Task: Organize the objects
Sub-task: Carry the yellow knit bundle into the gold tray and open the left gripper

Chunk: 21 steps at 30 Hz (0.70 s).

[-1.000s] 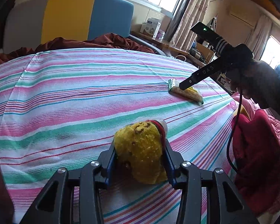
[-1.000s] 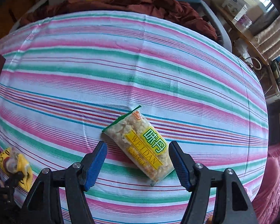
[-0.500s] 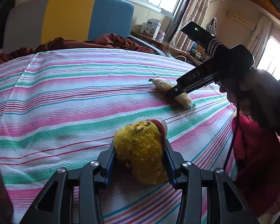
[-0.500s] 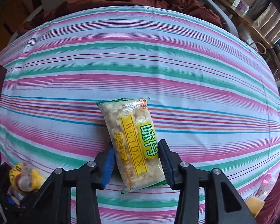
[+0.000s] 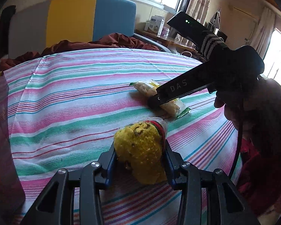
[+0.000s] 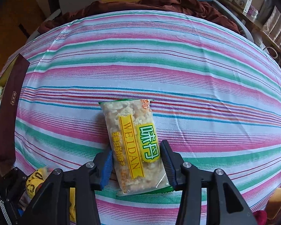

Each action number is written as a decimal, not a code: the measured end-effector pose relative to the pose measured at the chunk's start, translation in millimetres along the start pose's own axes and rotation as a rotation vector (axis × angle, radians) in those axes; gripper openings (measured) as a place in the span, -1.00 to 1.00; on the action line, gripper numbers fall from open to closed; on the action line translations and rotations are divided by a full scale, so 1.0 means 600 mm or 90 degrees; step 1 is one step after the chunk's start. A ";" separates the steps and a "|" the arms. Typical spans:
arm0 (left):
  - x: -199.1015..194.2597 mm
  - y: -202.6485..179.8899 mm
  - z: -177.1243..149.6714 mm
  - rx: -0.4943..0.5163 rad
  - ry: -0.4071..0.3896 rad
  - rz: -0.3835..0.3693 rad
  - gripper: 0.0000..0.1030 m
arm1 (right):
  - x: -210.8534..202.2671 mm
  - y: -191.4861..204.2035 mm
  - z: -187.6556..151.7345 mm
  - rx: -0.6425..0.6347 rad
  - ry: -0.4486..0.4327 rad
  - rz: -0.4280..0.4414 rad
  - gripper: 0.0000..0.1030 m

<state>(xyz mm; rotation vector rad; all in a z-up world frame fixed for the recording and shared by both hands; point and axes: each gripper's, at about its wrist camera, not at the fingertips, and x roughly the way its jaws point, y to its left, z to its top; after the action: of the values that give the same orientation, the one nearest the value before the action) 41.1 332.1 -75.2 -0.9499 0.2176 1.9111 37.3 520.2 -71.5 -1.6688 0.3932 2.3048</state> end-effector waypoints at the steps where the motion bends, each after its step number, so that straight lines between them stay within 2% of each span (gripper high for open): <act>1: -0.002 0.000 0.000 -0.002 0.002 0.004 -0.14 | 0.000 0.000 -0.002 -0.003 -0.001 -0.002 -0.06; 9: -0.018 -0.009 -0.005 0.000 0.017 0.056 -0.18 | -0.003 -0.016 -0.019 -0.013 -0.006 -0.008 -0.06; 21: -0.031 -0.016 -0.014 0.017 0.013 0.094 -0.18 | -0.007 -0.017 -0.017 -0.019 -0.012 -0.013 -0.03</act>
<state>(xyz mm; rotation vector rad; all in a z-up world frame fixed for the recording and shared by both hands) 57.7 320.3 -65.5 -0.9587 0.3318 2.0289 51.4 525.8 -71.2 -1.6557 0.3384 2.3206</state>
